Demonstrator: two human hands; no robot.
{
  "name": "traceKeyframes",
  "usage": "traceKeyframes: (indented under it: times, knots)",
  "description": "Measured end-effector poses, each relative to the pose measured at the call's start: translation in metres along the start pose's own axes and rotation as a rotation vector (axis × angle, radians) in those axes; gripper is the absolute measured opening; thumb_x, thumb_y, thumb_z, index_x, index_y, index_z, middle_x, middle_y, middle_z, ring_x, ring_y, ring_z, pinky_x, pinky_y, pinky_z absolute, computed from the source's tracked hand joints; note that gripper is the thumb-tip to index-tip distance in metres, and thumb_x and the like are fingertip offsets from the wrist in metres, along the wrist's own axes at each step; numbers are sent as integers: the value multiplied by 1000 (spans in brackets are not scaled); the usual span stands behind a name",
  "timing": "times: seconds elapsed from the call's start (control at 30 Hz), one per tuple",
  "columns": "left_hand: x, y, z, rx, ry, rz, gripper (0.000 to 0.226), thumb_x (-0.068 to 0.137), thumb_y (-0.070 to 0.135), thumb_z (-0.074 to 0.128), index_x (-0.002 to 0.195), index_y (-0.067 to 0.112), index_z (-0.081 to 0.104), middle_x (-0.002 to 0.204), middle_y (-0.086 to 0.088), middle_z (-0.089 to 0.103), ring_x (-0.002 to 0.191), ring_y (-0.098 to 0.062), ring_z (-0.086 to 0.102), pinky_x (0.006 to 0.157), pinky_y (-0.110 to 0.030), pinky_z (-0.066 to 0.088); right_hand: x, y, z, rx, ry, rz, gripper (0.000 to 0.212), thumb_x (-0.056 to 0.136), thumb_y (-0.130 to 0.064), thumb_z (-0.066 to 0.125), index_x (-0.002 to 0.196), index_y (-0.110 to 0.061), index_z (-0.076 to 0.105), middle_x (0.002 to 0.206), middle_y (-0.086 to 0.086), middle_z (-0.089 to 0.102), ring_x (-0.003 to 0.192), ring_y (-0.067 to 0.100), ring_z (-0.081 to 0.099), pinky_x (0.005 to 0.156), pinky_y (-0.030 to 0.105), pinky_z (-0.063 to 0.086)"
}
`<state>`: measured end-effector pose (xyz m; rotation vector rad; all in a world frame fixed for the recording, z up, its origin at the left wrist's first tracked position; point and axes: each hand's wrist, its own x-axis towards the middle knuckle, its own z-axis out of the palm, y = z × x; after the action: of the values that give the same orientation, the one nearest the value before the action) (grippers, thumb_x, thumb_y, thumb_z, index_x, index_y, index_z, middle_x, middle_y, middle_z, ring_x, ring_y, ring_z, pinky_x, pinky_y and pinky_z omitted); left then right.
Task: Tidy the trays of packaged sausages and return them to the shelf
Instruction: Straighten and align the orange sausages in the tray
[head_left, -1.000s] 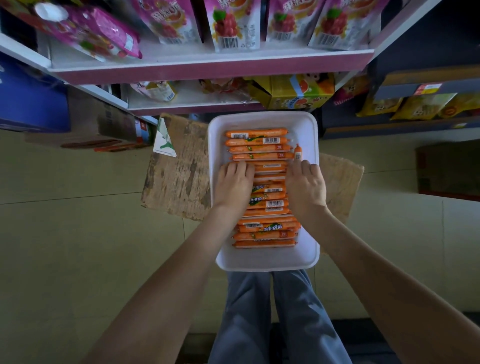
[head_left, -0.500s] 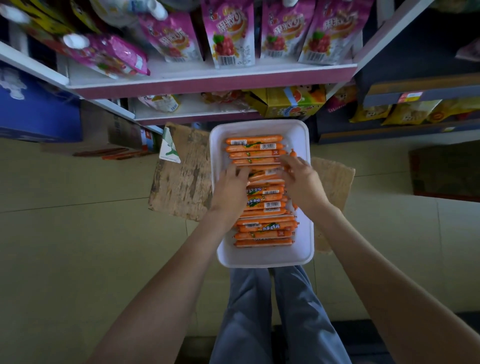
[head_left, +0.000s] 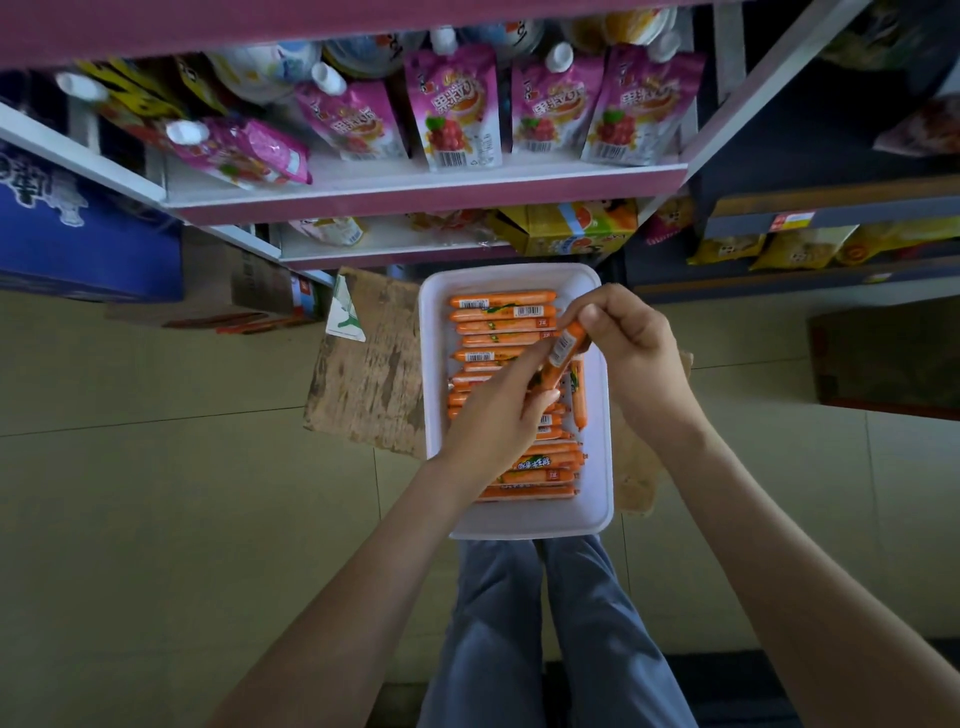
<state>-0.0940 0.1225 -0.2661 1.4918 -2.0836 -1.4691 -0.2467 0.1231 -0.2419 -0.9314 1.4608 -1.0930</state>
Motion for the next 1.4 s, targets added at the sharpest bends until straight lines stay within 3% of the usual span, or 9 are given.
traceKeyframes:
  times: [0.1,0.3,0.57,0.63,0.73,0.87,1.0,1.17,1.4]
  knots:
    - [1,-2,0,-41,46,-19,43,98,21,49,137,36,37,117,6,62,100,-9,62,84,-26,50,-3,-3,2,-18,-52,-27,19,96,-8,51,92,-21,64,87,-14,66,87,6,63,80,24,51]
    - [-3,-10,-1,-5,60,5,46,99,14,45,142,29,36,122,-1,61,102,-13,61,71,-4,38,-10,7,7,-267,-55,-103,28,88,-12,63,93,-39,60,93,-8,66,90,12,64,83,41,53]
    - [-11,-11,1,-43,75,-25,45,99,14,45,139,32,37,121,0,62,102,-11,60,73,-3,42,-13,12,13,-111,-32,-77,26,85,-8,67,98,-30,63,95,-5,69,93,14,67,86,42,54]
    - [-9,-9,2,-215,77,-93,46,98,16,47,137,37,34,121,-1,62,104,-13,62,77,-6,45,-13,17,12,-141,-93,-66,44,85,-6,67,115,-35,55,106,-14,65,102,8,63,91,29,52]
    - [-4,1,-4,-802,148,-286,47,98,8,48,139,25,34,111,-7,66,98,-21,67,74,-34,58,-14,29,6,-371,-240,-192,53,90,-4,58,132,-35,48,124,-25,53,119,-4,48,99,16,39]
    - [3,5,-16,-1236,144,-403,57,96,-8,39,129,39,38,104,-7,66,82,-16,70,60,-28,57,-18,40,5,-542,-349,-431,46,86,3,38,125,-10,61,134,-1,50,130,15,42,110,28,34]
    - [1,1,-14,-1389,97,-502,54,96,-2,43,144,22,34,95,-5,71,77,-14,70,57,-25,57,-14,32,5,-499,-385,-406,37,88,-6,44,117,-9,66,129,4,57,126,15,49,107,31,40]
    - [-2,10,-15,-1396,84,-477,28,100,13,41,124,4,52,87,-5,70,73,-12,69,53,-18,53,-7,29,4,-424,-473,-380,24,90,-19,58,108,-8,70,130,7,57,123,16,51,102,30,41]
    - [4,21,-26,-925,41,-501,28,102,22,40,92,18,65,74,4,72,70,-10,68,58,-23,54,-14,45,19,-589,-268,-346,21,85,-43,55,101,-29,50,120,-10,51,121,10,40,106,35,20]
